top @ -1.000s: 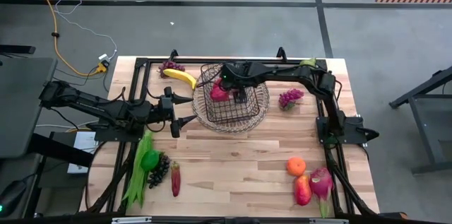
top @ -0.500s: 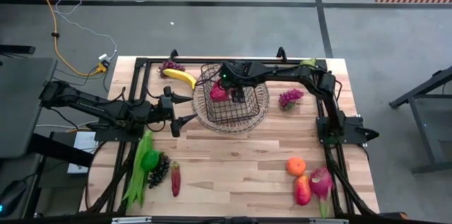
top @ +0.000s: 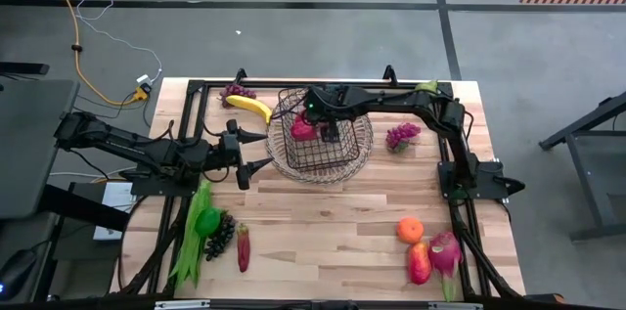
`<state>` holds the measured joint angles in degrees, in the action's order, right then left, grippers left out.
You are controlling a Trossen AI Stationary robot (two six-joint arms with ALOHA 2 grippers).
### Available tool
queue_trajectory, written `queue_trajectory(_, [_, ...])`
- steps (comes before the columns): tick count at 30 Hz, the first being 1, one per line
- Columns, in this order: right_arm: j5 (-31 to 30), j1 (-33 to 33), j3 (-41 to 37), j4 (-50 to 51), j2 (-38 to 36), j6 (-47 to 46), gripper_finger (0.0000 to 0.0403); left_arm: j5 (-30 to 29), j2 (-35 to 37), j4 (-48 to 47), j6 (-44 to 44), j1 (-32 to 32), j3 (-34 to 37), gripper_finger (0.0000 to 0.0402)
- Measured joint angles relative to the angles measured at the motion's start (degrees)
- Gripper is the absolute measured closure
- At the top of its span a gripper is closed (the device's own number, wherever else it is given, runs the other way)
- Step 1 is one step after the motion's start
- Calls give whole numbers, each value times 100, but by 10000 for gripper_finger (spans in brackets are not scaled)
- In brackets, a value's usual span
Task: Build produce basket
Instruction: Put the pink peach into the black wire basket, then put the orange into the black wire basket
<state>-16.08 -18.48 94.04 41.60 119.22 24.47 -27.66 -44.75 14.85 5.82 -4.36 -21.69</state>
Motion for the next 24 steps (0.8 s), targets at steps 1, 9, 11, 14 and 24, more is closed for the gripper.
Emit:
queue_trajectory(1, [0,12,0,4,0,0,21,0,0,0,0,-2,0,78])
queue_trajectory(9, [16,27,-4,278,-111,135,11,0,0,0,-1,0,0,78])
queue_trajectory(11, [142,23,-4,328,-244,155,11,0,2,0,0,0,0,78])
queue_trajectory(14, [602,-3,-4,319,-566,155,11,-4,2,0,-2,-2,0,78])
queue_trajectory(24, [3528,-212,-616,-110,-1968,-441,10,-10,2,-46,-2,0,0,78])
